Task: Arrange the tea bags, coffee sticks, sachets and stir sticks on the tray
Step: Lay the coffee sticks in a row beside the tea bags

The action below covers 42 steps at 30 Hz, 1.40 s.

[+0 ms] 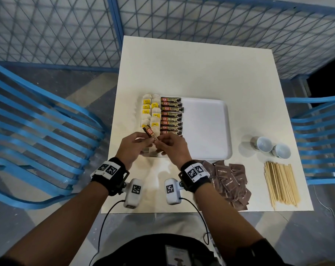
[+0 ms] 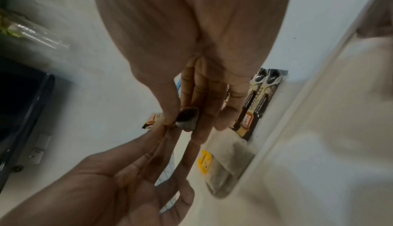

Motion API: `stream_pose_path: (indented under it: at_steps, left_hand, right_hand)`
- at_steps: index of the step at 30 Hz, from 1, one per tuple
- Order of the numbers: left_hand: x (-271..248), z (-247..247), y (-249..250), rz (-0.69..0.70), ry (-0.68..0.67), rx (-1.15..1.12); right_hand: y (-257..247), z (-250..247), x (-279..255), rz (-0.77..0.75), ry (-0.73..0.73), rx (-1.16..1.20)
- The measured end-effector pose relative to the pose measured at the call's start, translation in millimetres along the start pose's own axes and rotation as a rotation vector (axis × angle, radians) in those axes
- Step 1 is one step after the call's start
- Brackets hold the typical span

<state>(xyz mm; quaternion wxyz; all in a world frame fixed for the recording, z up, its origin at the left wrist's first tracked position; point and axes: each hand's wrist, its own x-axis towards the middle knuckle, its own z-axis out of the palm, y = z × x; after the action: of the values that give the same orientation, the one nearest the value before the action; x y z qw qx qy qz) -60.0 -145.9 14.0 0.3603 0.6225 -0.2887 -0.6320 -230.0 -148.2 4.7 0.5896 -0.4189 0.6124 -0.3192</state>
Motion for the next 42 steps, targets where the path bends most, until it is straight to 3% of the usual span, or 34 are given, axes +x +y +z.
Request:
stream_pose_path:
  at_steps: [10, 15, 24, 30, 42]
  left_hand:
    - [2.6, -1.1, 2.0, 0.036, 0.033, 0.145]
    - [3.3, -2.0, -4.2, 0.050, 0.022, 0.340]
    - [-3.6, 2.9, -20.5, 0.173, -0.102, 0.645]
    - [-4.5, 4.3, -20.6, 0.184, -0.129, 0.659]
    - [-1.0, 0.8, -19.3, 0.193, -0.162, 0.655]
  right_hand:
    - [1.6, -20.6, 3.8, -0.088, 0.064, -0.025]
    - [14.2, -45.5, 1.5, -0.117, 0.165, -0.228]
    - [39.5, -56.8, -7.6, -0.091, 0.109, -0.613]
    - [47.5, -44.5, -4.0, -0.108, 0.213, -0.698]
    - [45.9, -39.4, -11.8, -0.091, 0.276, -0.672]
